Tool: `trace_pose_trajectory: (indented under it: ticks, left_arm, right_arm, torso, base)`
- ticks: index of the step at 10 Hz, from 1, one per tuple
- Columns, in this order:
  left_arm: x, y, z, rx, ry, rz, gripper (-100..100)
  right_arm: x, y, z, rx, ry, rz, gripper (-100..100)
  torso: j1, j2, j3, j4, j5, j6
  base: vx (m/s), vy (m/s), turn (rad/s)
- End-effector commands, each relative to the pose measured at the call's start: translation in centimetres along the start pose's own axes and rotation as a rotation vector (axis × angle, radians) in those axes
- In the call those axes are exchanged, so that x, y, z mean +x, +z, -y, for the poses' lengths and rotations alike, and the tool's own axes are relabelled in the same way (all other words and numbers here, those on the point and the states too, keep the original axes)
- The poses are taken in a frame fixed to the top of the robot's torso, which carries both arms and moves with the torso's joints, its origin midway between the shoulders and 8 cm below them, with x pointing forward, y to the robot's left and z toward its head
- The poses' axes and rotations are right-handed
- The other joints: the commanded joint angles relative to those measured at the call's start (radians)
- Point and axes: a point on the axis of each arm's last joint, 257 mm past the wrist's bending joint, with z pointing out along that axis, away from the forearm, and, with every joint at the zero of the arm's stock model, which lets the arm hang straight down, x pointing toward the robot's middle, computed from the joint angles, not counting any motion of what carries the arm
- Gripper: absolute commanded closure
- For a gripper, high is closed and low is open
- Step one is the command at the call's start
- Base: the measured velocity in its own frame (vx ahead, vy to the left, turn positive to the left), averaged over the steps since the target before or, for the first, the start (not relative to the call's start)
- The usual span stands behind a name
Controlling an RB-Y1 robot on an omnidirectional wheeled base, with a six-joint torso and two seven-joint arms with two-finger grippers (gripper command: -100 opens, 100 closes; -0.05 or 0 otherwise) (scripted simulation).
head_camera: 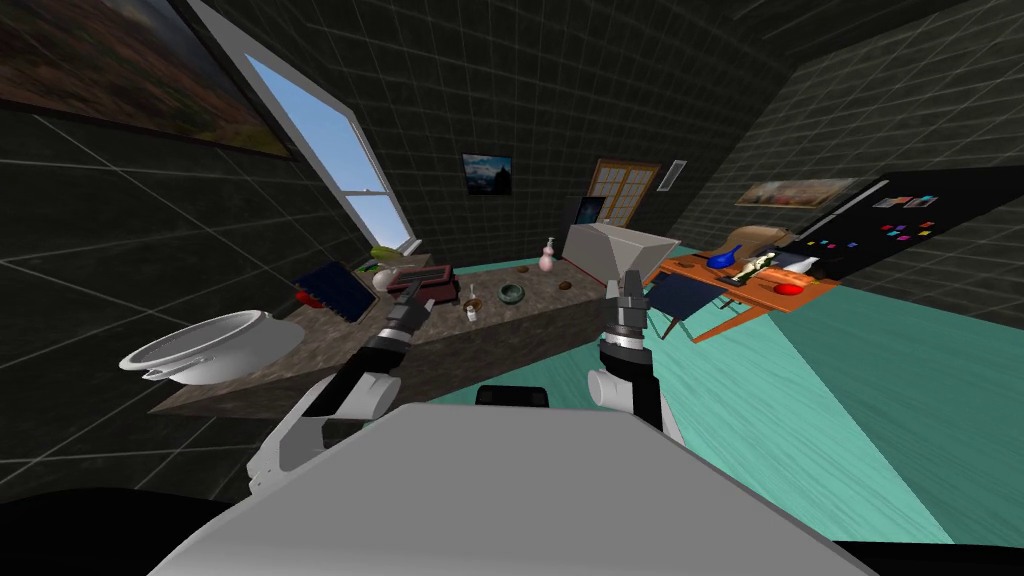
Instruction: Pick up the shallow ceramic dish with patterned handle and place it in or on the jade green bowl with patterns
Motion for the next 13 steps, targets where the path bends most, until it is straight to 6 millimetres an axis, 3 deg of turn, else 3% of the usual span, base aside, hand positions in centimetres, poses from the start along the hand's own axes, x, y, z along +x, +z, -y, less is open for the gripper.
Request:
trace_pose_trajectory:
  ticks: [1, 13]
  left_arm:
    - [-0.2, 0.0, -1.1, -0.052, 0.014, -0.006, -100]
    - [-3.4, -1.6, -8.8, -0.387, 0.089, 0.007, -100]
  right_arm:
    - [0.0, 0.0, 0.0, 0.000, 0.000, 0.000, 0]
    - [0.0, 0.0, 0.0, 0.000, 0.000, 0.000, 0]
  torso:
    - [0.000, 0.000, 0.000, 0.000, 0.000, 0.000]
    - [-0.002, -0.001, -0.001, 0.000, 0.000, 0.000]
  base:
    - [0.001, 0.029, 0.052]
    - [0.007, 0.018, -0.006]
